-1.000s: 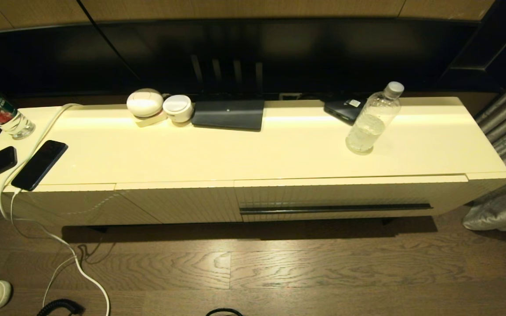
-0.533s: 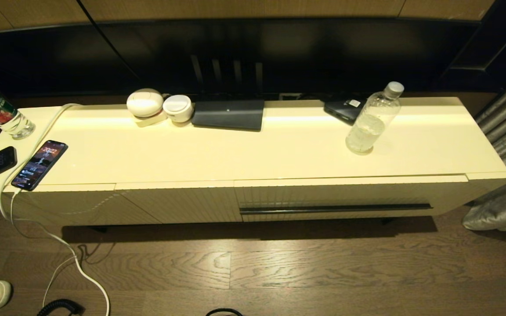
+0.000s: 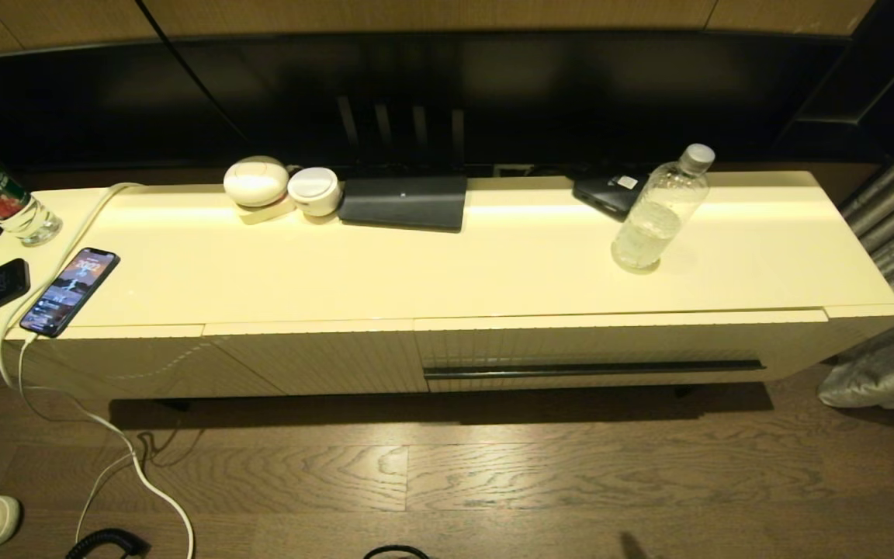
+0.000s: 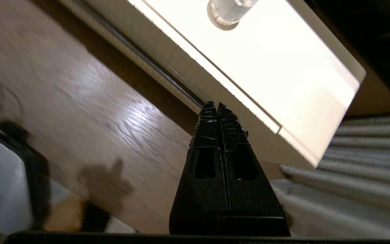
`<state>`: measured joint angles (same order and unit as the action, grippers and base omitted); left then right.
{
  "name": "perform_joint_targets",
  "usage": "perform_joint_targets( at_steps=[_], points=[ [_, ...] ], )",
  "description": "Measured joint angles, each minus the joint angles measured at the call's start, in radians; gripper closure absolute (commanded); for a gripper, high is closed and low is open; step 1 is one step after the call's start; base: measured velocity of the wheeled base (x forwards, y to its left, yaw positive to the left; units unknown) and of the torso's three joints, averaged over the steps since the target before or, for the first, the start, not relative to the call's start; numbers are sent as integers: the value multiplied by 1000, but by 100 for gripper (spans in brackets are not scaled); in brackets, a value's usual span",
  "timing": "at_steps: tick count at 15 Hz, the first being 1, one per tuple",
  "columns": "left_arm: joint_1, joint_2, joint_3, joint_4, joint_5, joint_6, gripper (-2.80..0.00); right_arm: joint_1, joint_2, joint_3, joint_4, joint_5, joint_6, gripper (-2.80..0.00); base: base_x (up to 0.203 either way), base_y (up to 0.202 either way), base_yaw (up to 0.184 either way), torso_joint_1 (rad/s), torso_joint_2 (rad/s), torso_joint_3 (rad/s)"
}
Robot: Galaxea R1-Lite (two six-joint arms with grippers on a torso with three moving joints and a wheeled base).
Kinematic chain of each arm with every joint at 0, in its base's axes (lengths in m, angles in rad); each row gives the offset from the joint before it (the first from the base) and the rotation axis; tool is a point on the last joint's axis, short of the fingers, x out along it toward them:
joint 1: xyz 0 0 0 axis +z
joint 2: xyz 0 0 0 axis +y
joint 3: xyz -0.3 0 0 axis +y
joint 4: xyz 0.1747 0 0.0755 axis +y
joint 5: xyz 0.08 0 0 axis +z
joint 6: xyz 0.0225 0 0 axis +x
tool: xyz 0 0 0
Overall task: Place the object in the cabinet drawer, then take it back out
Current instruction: Open the drawer
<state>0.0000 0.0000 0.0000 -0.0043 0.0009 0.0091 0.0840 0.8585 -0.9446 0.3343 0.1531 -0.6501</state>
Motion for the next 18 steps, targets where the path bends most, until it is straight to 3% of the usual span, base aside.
perform_joint_targets(
  at_steps=[3, 7, 13, 18],
  points=[
    [0, 0, 0, 0, 0, 0, 0, 37, 186, -65, 19, -43, -72, 0, 0, 0, 0, 0, 0, 0],
    [0, 0, 0, 0, 0, 0, 0, 164, 367, -80, 51, -90, -163, 0, 0, 0, 0, 0, 0, 0],
    [0, 0, 0, 0, 0, 0, 0, 297, 563, 25, 11, -105, -236, 0, 0, 0, 0, 0, 0, 0],
    [0, 0, 0, 0, 0, 0, 0, 265, 693, 177, -125, -112, -516, 0, 0, 0, 0, 0, 0, 0]
  ],
)
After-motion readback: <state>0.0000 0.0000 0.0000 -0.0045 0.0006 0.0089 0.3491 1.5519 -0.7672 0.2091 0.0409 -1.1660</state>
